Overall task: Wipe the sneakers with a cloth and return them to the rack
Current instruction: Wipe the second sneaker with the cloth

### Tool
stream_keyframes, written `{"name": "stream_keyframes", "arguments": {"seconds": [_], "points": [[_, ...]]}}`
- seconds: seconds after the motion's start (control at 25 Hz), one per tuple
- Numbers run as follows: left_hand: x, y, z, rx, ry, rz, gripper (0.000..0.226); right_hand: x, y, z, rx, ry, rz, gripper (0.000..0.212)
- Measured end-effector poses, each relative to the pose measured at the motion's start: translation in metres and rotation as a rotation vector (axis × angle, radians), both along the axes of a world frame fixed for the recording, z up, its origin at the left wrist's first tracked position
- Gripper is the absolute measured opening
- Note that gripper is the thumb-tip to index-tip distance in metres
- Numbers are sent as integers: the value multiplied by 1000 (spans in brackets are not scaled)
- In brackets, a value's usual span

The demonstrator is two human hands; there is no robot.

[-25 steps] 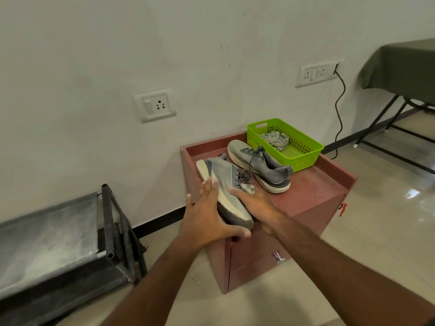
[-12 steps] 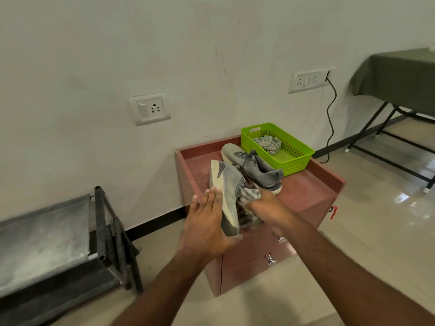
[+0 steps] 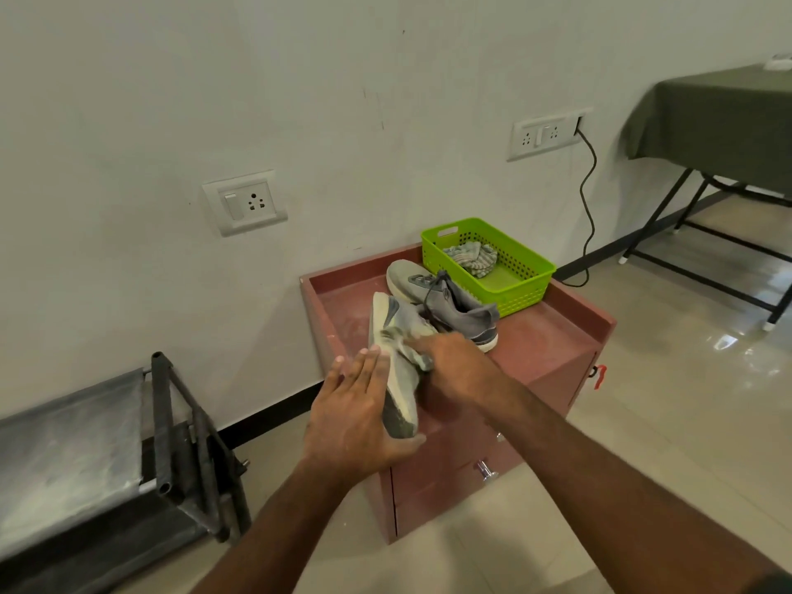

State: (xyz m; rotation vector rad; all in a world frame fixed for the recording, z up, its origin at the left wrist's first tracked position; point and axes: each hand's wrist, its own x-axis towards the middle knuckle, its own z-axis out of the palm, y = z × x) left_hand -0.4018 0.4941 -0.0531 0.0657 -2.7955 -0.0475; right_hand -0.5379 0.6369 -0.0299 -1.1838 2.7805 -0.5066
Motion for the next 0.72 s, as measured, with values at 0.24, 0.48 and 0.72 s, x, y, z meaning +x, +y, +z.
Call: {"name": "stream_keyframes", "arguments": {"seconds": [0.24,0.48,0.72], "points": [[-1,-1,0,-21,-30,13,124,-22,21,20,-666,179,-369,50],[0,2,4,-3,-65,13,123,0,-41,23,-64,107,-64,47],[-3,-3,3,32,-40,9,122,9,4,19,-52,-6,118,45]]}}
